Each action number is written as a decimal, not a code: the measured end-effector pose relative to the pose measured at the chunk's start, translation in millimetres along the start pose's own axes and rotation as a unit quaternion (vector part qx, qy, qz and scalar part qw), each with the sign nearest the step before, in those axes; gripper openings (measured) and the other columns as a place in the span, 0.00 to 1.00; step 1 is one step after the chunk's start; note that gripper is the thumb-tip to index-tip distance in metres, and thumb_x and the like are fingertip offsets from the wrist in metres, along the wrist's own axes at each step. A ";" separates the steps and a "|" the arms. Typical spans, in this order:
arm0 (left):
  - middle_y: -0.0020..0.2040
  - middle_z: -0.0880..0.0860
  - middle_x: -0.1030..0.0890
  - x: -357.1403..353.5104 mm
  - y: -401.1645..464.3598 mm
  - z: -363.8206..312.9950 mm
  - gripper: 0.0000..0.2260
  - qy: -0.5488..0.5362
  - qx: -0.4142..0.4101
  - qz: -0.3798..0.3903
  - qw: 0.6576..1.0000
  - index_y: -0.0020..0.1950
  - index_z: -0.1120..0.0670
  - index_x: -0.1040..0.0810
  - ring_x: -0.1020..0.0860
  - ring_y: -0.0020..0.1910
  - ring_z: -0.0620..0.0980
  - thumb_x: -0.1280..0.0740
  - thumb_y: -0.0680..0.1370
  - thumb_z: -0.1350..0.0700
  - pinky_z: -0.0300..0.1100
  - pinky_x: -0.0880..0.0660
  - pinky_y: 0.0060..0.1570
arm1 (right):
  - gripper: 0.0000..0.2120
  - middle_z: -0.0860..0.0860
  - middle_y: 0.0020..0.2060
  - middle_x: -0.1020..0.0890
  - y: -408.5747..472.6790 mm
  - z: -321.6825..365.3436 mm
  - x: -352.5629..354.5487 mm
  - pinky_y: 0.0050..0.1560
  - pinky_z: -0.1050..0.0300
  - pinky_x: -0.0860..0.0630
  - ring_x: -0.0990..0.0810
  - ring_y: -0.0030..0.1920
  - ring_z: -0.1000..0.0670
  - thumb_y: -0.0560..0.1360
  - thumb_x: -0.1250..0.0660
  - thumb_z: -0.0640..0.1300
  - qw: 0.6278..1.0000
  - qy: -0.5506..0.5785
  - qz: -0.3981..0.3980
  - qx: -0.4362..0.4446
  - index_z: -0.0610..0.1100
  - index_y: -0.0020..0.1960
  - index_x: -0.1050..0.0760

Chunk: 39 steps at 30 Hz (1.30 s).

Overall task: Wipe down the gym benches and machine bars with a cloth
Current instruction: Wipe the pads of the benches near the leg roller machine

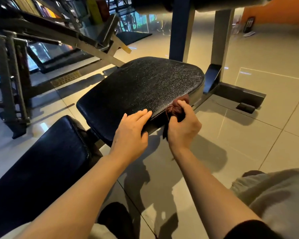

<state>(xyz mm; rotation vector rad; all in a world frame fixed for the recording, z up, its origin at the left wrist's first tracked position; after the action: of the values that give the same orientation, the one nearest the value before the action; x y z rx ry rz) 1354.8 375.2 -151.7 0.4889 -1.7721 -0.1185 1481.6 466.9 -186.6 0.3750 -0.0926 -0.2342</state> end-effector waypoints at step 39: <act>0.76 0.49 0.37 -6.7 -4.6 -5.5 0.30 0.017 0.006 -0.008 1.000 0.77 0.51 0.39 0.42 0.75 0.47 0.34 0.77 0.62 0.41 0.57 0.72 | 0.12 0.43 0.50 0.20 9.9 4.6 0.1 0.57 0.59 0.28 0.23 0.53 0.47 0.69 0.31 0.36 0.996 -0.008 -0.002 0.093 0.37 0.53 0.20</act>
<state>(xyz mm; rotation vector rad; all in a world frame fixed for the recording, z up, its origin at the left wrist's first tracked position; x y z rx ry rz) 1362.4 374.6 -157.9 0.5100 -1.7363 -0.1097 1483.2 474.2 -178.6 0.5593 -0.1297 -0.2325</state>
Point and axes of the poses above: each hand's wrist, its own y-axis towards the middle knuckle, its own x-axis out of the back of the hand, z = x × y, the point moved 7 cm from there along y, towards the middle knuckle
